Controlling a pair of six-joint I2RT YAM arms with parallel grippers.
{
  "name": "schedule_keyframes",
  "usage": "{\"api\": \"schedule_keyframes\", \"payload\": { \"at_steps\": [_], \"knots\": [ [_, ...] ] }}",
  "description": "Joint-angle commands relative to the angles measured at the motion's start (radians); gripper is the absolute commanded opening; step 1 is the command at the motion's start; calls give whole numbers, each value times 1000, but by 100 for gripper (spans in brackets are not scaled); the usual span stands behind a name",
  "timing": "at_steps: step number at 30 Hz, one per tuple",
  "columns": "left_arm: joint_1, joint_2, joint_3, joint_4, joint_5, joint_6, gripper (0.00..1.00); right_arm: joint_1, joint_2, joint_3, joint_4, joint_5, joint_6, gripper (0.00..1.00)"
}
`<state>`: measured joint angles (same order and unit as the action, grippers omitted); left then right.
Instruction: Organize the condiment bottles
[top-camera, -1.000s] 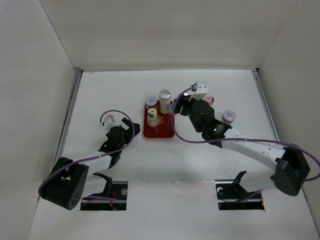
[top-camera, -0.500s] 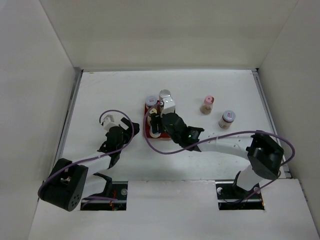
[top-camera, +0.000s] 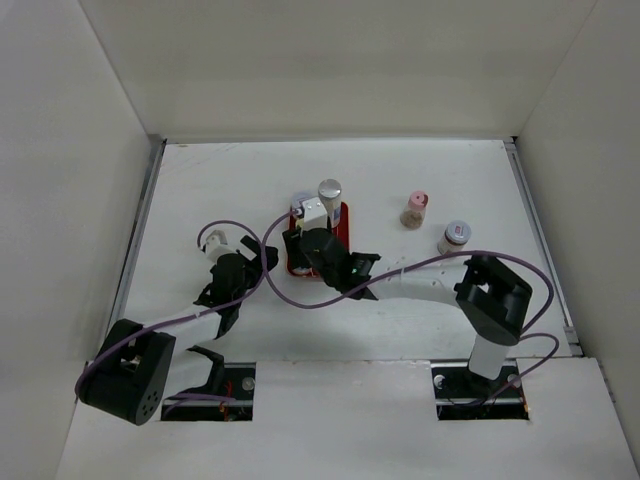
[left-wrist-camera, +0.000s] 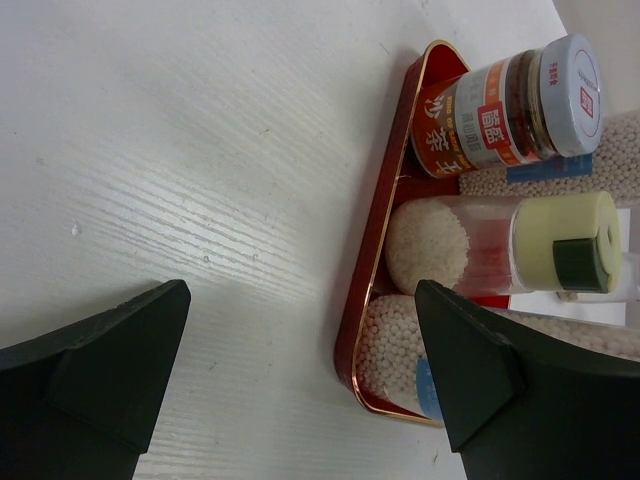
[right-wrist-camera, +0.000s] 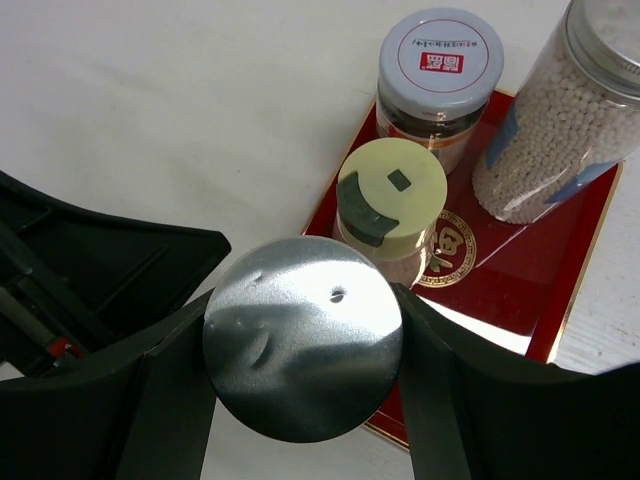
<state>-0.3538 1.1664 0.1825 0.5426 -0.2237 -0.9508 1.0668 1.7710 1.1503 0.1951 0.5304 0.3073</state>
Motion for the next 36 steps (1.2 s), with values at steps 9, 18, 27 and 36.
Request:
{"api": "schedule_keyframes", "payload": {
  "at_steps": [9,18,27,36],
  "knots": [
    [5,-20,-5,26,7,-6,100,-5,14,68,55,25,-19,61],
    [5,-13,-3,28,7,-8,100,0,-33,45,41,22,23,90],
    [5,-16,-5,31,7,-8,100,-83,-468,-245,40,65,62,99],
    [-1,1,2,36,7,-8,100,-686,-762,-521,-184,183,254,100]
  ]
}}
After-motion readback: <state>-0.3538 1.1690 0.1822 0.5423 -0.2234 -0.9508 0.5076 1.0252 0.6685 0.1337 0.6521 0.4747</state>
